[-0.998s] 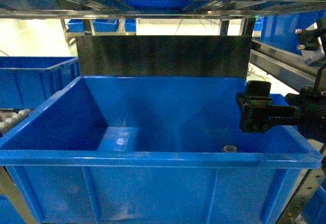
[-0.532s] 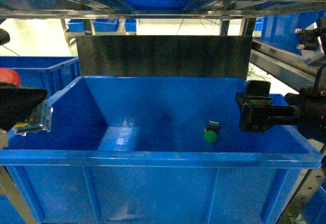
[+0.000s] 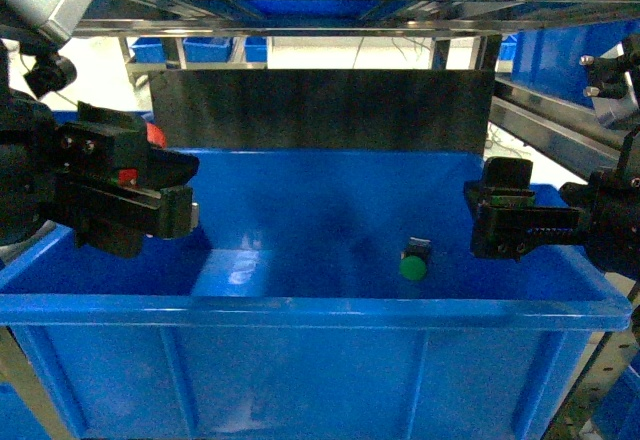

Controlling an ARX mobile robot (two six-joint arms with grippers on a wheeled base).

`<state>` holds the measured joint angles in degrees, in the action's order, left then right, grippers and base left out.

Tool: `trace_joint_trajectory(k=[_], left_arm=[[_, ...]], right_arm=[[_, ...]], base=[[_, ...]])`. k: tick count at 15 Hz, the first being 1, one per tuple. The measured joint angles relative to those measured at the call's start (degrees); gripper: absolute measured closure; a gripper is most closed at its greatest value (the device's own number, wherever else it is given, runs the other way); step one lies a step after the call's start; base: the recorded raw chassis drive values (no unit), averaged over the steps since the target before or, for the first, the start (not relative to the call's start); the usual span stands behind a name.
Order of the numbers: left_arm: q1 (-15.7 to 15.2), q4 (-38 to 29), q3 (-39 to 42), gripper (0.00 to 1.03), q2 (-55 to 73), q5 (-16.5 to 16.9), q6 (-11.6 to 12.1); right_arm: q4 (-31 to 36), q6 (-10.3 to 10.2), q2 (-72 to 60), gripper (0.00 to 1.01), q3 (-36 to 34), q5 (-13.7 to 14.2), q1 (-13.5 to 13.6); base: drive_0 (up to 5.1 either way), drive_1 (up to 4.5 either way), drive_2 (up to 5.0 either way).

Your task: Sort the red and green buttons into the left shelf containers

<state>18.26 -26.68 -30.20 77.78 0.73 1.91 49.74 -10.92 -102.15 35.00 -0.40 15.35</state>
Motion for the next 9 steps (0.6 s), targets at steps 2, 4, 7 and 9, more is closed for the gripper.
trace_joint_trajectory(k=[2, 4, 7, 9], left_arm=[[-0.2, -1.4, -1.3, 0.71, 3.8, -0.8, 0.1], [-0.5, -1.9, -2.3, 0.71, 6.7, -0.8, 0.0], [-0.5, -2.4, -4.4, 0.71, 11.2, -1.0, 0.1], [-0.3, -2.6, -6.3, 0.71, 13.8, -1.3, 0.5]], right_arm=[[0.0, 0.0, 0.0, 0.03, 0.0, 0.0, 0.0], [0.0, 0.0, 0.0, 0.03, 0.0, 0.0, 0.0], [0.0, 0.0, 0.0, 0.03, 0.0, 0.0, 0.0], [0.0, 0.0, 0.0, 0.03, 0.0, 0.0, 0.0]], base=[[0.0, 0.0, 0.0], [0.0, 0.0, 0.0], [0.0, 0.0, 0.0], [0.0, 0.0, 0.0]])
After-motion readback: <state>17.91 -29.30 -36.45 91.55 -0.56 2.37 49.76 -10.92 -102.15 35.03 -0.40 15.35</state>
